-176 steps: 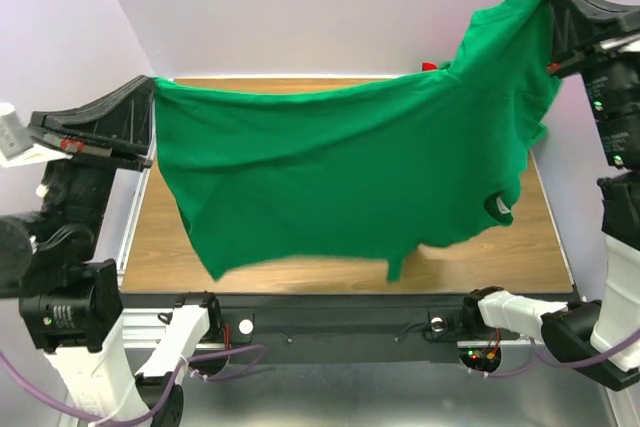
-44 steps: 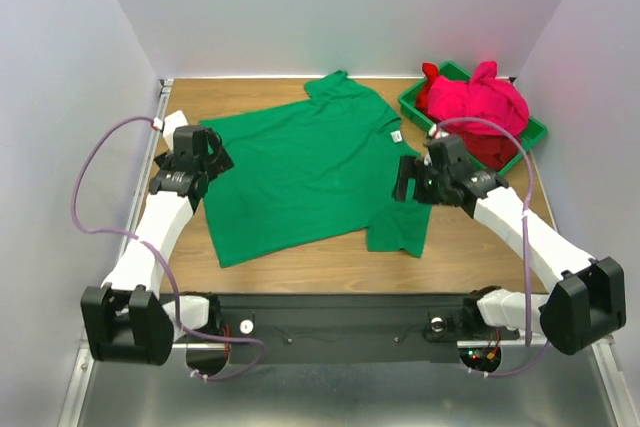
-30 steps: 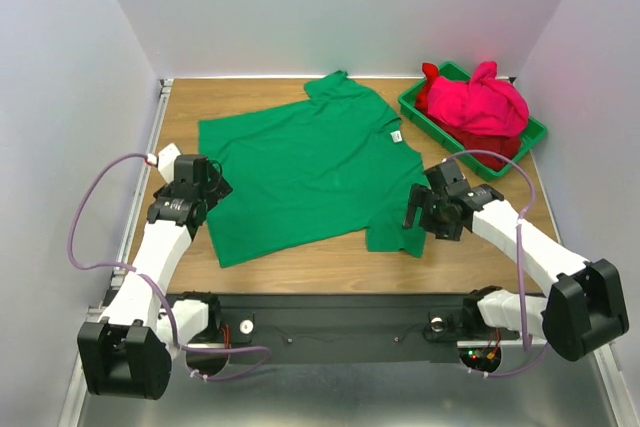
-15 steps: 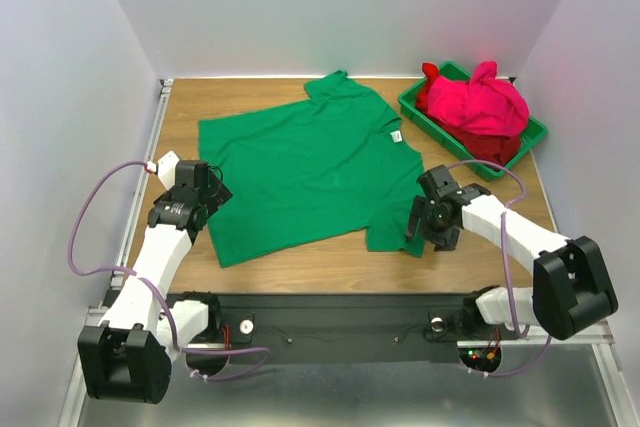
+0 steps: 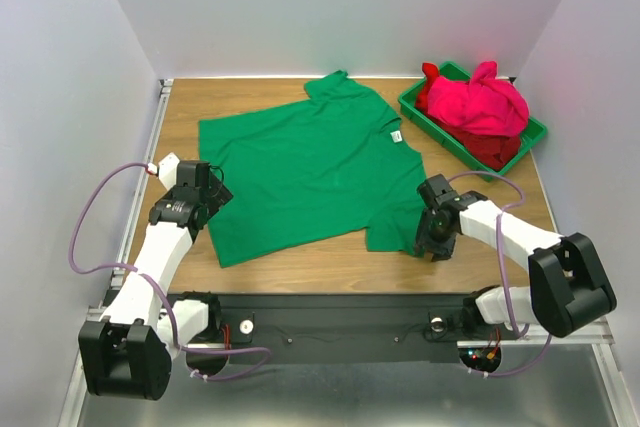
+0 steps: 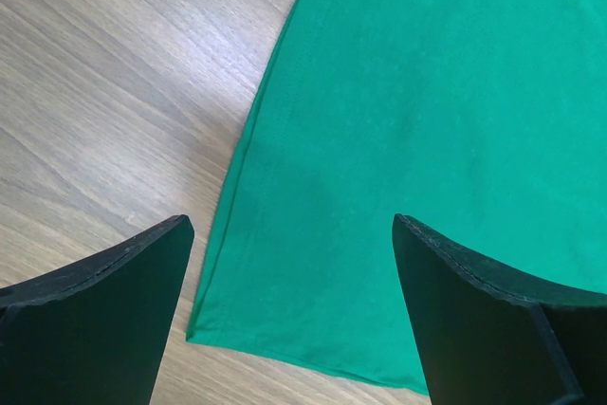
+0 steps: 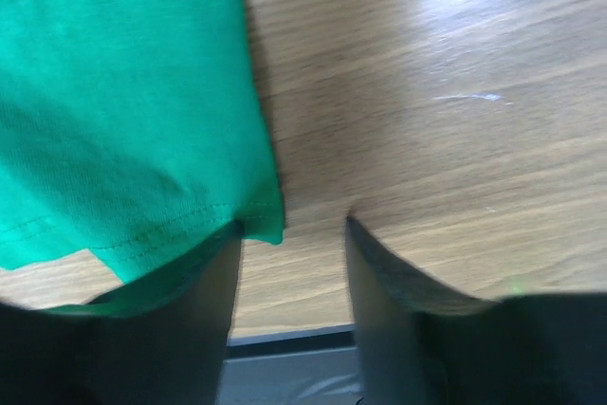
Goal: Fold and stack the t-shirts
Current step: Fold the tshirt
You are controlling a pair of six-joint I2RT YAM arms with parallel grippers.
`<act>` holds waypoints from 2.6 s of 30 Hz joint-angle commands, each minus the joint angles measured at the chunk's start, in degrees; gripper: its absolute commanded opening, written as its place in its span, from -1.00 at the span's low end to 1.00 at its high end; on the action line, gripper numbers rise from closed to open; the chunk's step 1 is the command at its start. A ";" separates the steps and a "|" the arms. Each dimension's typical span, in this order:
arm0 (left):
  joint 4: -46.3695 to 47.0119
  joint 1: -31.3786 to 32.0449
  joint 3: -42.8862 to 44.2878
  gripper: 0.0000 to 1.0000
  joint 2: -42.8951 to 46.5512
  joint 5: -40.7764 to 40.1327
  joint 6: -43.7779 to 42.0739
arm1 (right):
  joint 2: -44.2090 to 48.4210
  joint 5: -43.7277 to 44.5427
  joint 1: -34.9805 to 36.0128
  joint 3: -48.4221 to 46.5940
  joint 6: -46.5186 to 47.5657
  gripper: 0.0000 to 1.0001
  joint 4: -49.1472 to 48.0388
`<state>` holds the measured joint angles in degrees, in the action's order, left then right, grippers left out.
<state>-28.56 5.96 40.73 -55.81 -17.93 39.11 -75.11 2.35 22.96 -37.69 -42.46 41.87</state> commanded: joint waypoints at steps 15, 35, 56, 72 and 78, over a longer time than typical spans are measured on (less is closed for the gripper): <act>-1.67 0.20 0.67 0.97 -0.26 -2.62 1.93 | -3.11 5.12 0.42 -0.53 -2.46 -0.99 -6.27; -9.24 5.90 -4.52 0.97 -1.58 -5.53 24.70 | -5.75 11.72 -5.11 -13.20 5.37 -0.99 -4.51; -19.80 23.48 2.69 0.97 -13.62 -6.94 42.89 | -9.17 7.67 -10.22 -19.52 10.81 -0.99 -6.01; 3.50 23.58 8.47 0.97 -32.33 -8.09 25.76 | -7.33 5.74 -10.22 -20.67 12.40 -0.99 -6.18; 2.72 23.58 15.94 0.97 -43.76 -6.33 20.92 | -7.86 4.77 -10.30 -21.90 11.96 -0.99 -6.10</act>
<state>-28.99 29.26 53.28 -93.93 -25.69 63.55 -84.07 7.88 13.06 -57.04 -30.83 37.19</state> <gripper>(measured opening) 0.985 0.013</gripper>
